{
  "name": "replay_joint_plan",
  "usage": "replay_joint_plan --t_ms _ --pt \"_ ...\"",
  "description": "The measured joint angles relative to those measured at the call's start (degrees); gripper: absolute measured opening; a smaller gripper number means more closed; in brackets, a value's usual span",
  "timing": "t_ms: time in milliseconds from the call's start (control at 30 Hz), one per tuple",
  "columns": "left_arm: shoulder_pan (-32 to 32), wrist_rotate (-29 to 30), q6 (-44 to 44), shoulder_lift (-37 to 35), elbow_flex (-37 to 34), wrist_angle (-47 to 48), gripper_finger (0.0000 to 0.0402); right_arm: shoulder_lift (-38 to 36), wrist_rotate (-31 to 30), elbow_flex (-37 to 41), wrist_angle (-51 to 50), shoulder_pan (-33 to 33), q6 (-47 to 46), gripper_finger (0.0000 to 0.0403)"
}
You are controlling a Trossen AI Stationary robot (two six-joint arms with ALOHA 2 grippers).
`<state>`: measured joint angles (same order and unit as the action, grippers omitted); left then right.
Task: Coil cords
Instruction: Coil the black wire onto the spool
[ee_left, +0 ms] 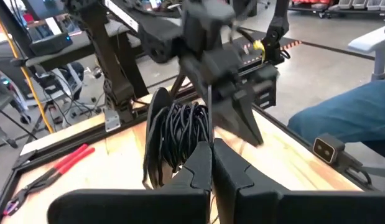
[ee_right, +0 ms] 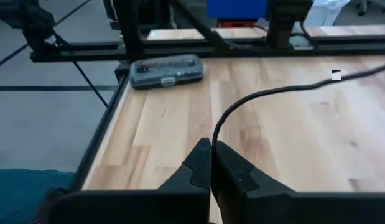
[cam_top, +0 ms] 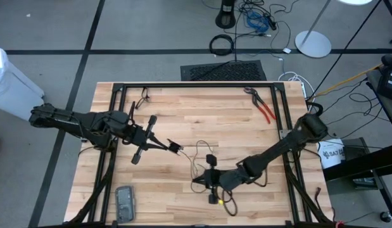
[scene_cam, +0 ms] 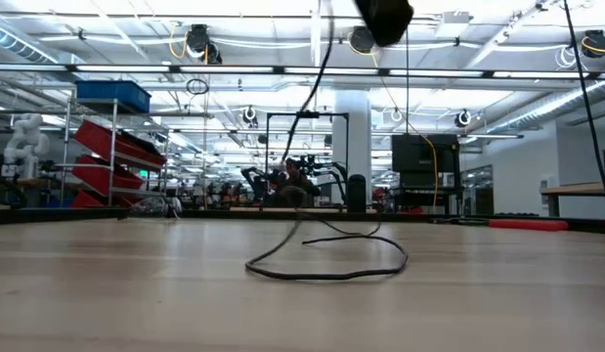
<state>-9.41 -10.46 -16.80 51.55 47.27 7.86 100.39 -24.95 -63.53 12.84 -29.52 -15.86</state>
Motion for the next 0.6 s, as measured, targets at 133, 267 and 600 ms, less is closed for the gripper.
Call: replay_joint_plan --t_ms 133,267,600 --pt "0.0 0.0 0.9 0.0 0.0 0.7 0.0002 -5.7 -0.2 0.0 -6.3 -0.9 0.0 0.0" --pt "0.0 0.0 1.5 0.0 0.0 0.8 0.0002 -11.1 -0.2 0.0 -10.9 -2.6 0.0 0.0" --pt "0.0 -0.2 1.4 0.0 0.0 -0.2 0.0002 -17.5 -0.7 0.0 -16.8 -6.1 -2.2 0.0"
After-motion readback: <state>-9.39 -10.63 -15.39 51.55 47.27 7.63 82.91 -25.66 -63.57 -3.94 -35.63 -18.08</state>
